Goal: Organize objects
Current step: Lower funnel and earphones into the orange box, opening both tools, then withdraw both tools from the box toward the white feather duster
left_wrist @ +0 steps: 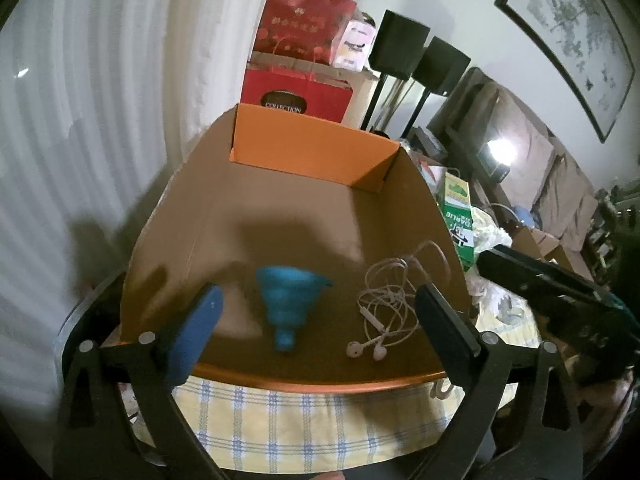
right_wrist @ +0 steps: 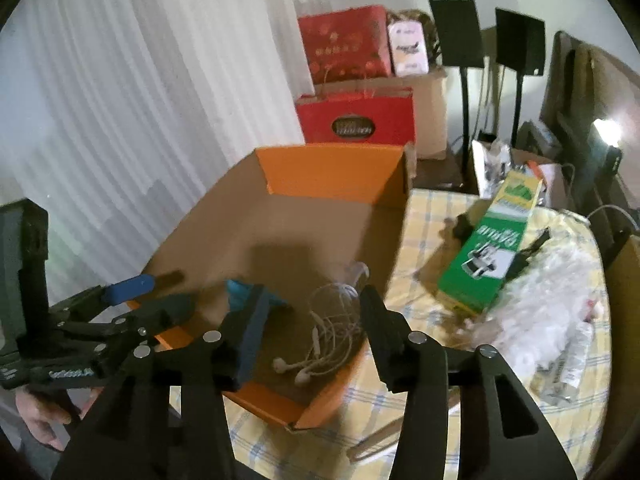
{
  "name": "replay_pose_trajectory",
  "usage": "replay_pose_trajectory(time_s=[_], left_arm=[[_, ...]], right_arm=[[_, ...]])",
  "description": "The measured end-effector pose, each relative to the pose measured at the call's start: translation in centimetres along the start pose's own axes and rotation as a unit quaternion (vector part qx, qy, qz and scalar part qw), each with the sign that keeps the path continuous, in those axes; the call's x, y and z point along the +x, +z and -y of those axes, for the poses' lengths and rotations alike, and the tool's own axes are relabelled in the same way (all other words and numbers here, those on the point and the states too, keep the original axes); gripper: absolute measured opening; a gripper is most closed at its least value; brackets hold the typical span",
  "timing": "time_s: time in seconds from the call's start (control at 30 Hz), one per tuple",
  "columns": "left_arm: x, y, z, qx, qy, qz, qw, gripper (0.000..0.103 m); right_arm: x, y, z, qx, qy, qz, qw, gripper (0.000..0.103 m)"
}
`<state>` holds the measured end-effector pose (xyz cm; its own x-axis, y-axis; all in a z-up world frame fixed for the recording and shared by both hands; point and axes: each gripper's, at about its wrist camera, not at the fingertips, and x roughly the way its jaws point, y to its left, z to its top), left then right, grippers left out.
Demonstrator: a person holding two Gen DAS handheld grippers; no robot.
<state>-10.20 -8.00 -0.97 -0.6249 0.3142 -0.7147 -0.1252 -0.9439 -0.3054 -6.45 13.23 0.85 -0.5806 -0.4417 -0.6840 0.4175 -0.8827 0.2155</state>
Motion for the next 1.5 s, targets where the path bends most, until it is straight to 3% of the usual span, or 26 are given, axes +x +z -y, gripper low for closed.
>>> replay_pose_trajectory(time_s=[0.13, 0.23, 0.47, 0.7, 0.9, 1.2, 1.5], left_arm=[[-0.7, 0.2, 0.0, -0.004, -0.011, 0.009, 0.9999, 0.101], [-1.2, 0.2, 0.3, 0.000, -0.006, 0.015, 0.9999, 0.103], [-1.9, 0.1, 1.6, 0.027, 0.010, 0.029, 0.9992, 0.103], [-2.0, -0.5, 3.5, 0.037, -0.023, 0.032, 0.9985, 0.103], [-1.5, -1.6, 7.4, 0.081, -0.083, 0.022, 0.9930, 0.103], [0.1, -3.2, 11.2, 0.104, -0.116, 0.000, 0.9878, 0.103], [0.6, -5.7, 14.2, 0.145, -0.132, -0.013, 0.9805, 0.102]], right_arm=[[-2.0, 0.6, 1.0, 0.003, -0.015, 0.021, 1.000, 0.076], [-3.2, 0.7, 1.9, 0.003, -0.030, 0.031, 0.999, 0.087], [-4.4, 0.3, 4.5, 0.027, -0.049, 0.030, 0.998, 0.089], [-5.8, -0.9, 6.8, 0.038, -0.076, 0.030, 0.996, 0.089], [-8.1, -2.1, 9.7, 0.055, -0.101, 0.035, 0.993, 0.089], [-11.2, -3.6, 15.0, 0.098, -0.143, 0.049, 0.984, 0.089], [-10.8, -5.3, 18.4, 0.132, -0.158, 0.039, 0.978, 0.088]])
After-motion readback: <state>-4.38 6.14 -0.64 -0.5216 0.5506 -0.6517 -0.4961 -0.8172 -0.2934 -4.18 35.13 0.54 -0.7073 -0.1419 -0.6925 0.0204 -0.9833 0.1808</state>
